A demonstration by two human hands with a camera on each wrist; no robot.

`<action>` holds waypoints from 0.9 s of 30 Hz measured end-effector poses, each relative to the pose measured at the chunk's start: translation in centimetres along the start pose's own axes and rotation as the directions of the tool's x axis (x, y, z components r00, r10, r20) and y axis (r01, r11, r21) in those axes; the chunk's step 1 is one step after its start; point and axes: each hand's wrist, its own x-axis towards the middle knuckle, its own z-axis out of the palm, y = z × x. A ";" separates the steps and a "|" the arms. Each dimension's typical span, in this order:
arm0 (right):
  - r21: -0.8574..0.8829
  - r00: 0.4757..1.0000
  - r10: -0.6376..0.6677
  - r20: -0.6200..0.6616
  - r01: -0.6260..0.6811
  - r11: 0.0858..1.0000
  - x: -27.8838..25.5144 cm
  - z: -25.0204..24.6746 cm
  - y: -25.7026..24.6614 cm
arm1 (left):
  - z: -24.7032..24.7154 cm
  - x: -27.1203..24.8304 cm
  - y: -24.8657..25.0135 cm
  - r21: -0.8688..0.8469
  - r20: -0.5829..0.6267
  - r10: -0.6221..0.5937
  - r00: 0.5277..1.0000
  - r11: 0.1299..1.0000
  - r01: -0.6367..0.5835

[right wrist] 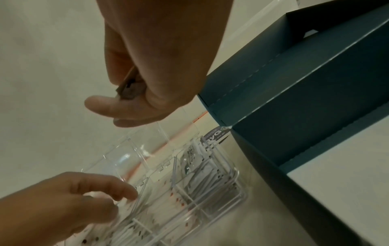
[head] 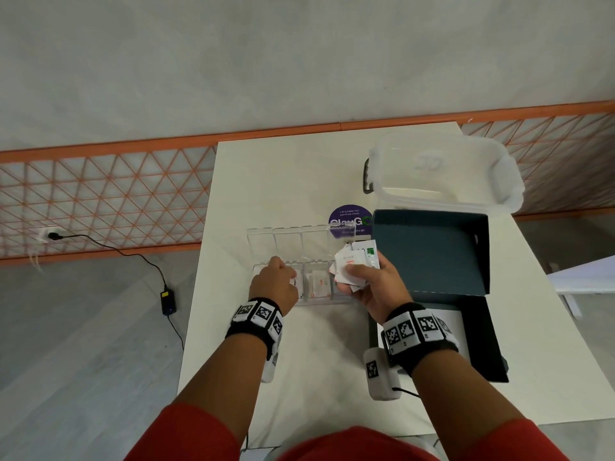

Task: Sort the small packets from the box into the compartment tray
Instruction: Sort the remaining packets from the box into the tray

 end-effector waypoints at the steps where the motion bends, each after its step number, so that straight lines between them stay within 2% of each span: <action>1: 0.018 1.000 0.014 0.018 -0.015 1.000 0.0 -0.1 0.0 | -0.3 -0.1 0.2 -0.035 -0.033 0.000 0.999 0.999 -0.001; 3: 0.029 0.999 0.032 0.038 -0.033 0.999 0.1 -0.2 0.0 | -1.1 -0.3 0.7 -0.142 -0.138 0.037 0.990 0.988 -0.057; 5: -0.022 0.999 0.039 0.034 -0.038 0.999 0.1 -0.2 0.2 | -2.2 -0.5 1.6 -0.329 -0.208 0.074 0.975 0.934 -0.141; 7: -0.072 0.999 0.036 0.030 -0.033 0.997 0.2 -0.2 0.6 | -3.4 -0.7 2.8 -0.530 -0.159 0.085 0.984 0.833 -0.158; 9: -0.091 0.999 0.030 0.028 -0.027 0.995 0.4 0.0 0.9 | -4.2 -0.9 3.8 -0.649 -0.046 0.092 0.995 0.755 -0.100; 14: -0.103 0.998 0.021 0.067 -0.014 0.995 0.5 0.2 1.2 | -4.7 -1.2 4.5 -0.701 0.051 0.057 0.997 0.713 -0.005; 21: -0.090 0.999 0.006 0.036 -0.003 0.996 0.4 0.2 1.1 | -5.4 -1.0 4.3 -0.875 0.080 -0.028 0.996 0.477 0.084; 23: -0.088 1.000 0.003 0.031 0.000 0.996 0.4 0.2 0.9 | -5.6 -1.0 4.2 -0.876 0.048 -0.062 0.997 0.476 0.072; 27: -0.084 1.000 -0.004 0.012 0.005 0.996 0.3 -0.4 0.5 | -5.9 -0.6 3.2 -0.837 -0.019 -0.131 0.991 0.544 0.056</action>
